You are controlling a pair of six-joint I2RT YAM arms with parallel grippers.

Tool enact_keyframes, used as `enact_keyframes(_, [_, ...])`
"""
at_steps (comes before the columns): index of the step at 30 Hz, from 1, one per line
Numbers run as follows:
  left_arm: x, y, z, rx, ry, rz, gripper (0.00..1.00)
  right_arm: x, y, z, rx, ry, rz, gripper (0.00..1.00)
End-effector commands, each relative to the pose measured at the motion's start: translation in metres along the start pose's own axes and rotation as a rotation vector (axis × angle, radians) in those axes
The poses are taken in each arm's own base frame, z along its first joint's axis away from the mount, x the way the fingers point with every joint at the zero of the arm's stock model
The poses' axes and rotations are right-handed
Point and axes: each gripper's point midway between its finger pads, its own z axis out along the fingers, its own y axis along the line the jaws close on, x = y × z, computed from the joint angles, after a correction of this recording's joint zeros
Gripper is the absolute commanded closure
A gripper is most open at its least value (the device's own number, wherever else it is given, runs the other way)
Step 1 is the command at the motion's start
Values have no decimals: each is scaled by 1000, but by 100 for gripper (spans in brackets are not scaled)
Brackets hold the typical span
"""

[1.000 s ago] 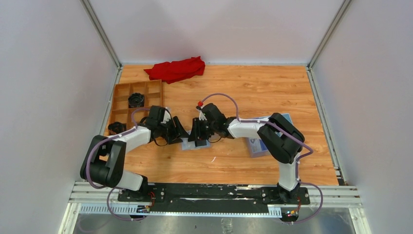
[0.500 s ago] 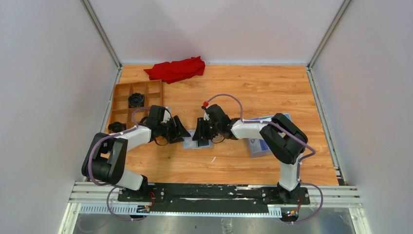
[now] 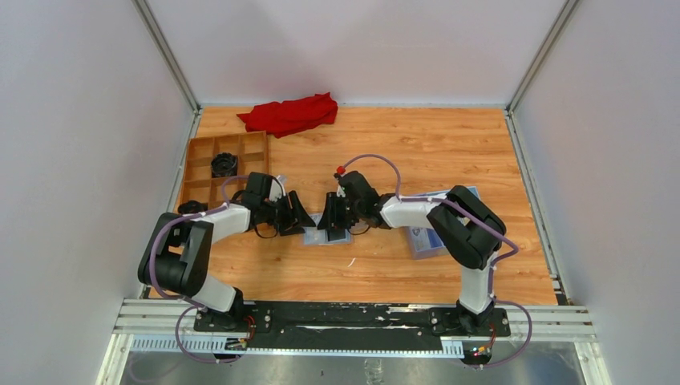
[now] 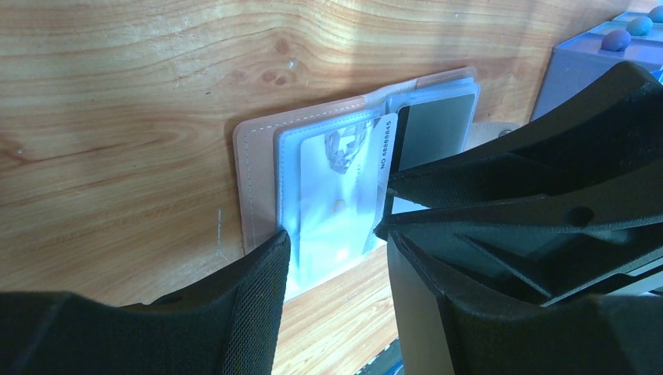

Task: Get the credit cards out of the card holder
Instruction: Remove the credit card from the card holder.

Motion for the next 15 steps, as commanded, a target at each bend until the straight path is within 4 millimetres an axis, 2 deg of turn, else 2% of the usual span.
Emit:
enact_keyframes(1, [15, 19, 3, -60, 55, -19, 45, 12, -30, 8, 106, 38, 64, 62])
enact_keyframes(5, [14, 16, 6, -41, 59, -28, 45, 13, -28, 10, 89, 36, 71, 62])
enact_keyframes(12, [14, 16, 9, -31, 62, -33, 45, 9, -4, 11, -121, -13, 145, 63])
enact_keyframes(15, [14, 16, 10, -31, 64, -35, 45, 10, -5, 12, -174, -19, 195, 79])
